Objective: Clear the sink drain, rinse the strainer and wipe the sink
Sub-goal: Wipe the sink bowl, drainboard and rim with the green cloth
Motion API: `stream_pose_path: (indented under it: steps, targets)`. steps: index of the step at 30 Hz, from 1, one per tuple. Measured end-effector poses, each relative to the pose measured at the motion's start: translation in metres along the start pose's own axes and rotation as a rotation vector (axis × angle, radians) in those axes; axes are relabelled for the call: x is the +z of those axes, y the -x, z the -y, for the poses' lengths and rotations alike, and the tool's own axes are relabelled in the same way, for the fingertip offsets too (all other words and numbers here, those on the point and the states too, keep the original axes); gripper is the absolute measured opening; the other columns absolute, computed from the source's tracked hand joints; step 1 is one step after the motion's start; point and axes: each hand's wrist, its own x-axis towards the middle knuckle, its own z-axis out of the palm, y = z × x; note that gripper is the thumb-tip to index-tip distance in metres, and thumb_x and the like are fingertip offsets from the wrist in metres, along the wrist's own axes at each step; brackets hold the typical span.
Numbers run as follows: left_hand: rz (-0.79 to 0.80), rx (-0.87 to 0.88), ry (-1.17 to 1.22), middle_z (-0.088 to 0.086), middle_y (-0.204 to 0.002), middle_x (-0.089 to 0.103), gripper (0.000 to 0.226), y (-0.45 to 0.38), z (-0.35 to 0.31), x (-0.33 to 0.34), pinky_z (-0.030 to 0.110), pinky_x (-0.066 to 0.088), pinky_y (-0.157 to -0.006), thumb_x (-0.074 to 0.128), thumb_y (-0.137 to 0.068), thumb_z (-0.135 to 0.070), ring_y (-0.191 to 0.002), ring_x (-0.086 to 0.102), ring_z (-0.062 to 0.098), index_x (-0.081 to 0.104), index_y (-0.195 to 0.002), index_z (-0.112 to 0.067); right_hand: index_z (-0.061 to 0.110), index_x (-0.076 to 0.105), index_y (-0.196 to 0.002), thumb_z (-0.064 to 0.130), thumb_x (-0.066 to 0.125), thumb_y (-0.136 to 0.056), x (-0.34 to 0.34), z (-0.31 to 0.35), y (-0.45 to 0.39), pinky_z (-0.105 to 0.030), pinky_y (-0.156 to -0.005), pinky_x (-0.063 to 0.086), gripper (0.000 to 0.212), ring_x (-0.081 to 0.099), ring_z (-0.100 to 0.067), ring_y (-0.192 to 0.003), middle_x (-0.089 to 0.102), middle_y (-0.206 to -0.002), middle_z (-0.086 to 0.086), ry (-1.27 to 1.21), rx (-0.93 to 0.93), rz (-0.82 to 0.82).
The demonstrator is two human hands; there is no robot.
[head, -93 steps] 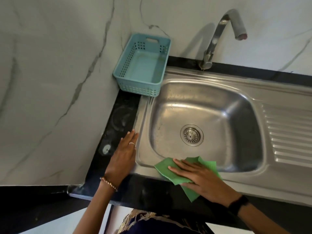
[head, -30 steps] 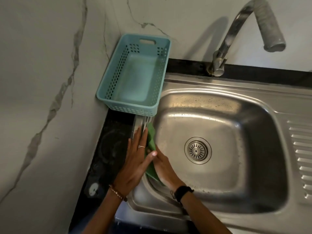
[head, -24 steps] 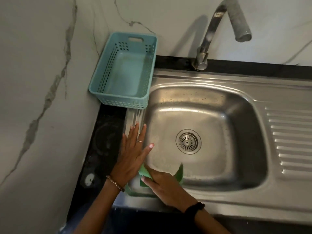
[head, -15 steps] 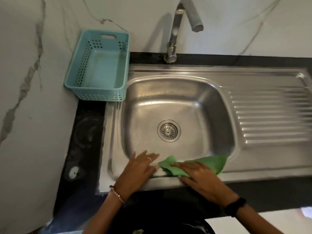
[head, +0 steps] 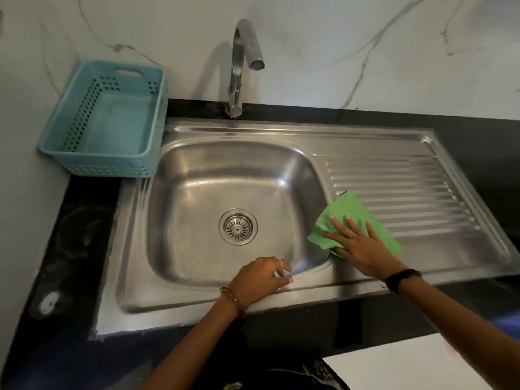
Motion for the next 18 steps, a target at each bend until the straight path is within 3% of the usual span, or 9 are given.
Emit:
stream_pose_path:
  steps: [6, 11, 18]
  targets:
    - [-0.071, -0.030, -0.091, 0.001, -0.119, 0.061, 0.037, -0.041, -0.039, 0.029, 0.029, 0.043, -0.087, 0.056, -0.086, -0.042, -0.109, 0.056, 0.019, 0.059, -0.116, -0.021, 0.033, 0.019, -0.147, 0.052, 0.040, -0.091, -0.012, -0.003, -0.073, -0.059, -0.114, 0.008, 0.062, -0.008, -0.038, -0.145, -0.017, -0.158, -0.006, 0.039, -0.010, -0.081]
    - [-0.130, -0.098, -0.048, 0.003, -0.114, 0.060, 0.037, -0.064, -0.056, 0.046, 0.022, 0.035, -0.077, 0.058, -0.083, -0.046, -0.105, 0.056, 0.020, 0.059, -0.111, -0.022, 0.029, 0.012, -0.149, 0.035, 0.049, -0.091, -0.034, -0.012, -0.132, -0.063, -0.112, 0.001, 0.069, -0.013, -0.042, -0.143, -0.018, -0.156, -0.017, 0.016, -0.020, -0.168]
    - [-0.152, -0.167, -0.074, 0.005, -0.121, 0.057, 0.042, -0.087, -0.067, 0.050, 0.032, 0.042, -0.093, 0.058, -0.084, -0.040, -0.113, 0.052, 0.022, 0.055, -0.120, -0.019, 0.036, 0.004, -0.148, 0.011, 0.046, -0.091, -0.073, -0.021, -0.203, -0.062, -0.113, -0.001, 0.075, -0.013, -0.041, -0.143, -0.020, -0.156, -0.017, -0.006, -0.089, -0.236]
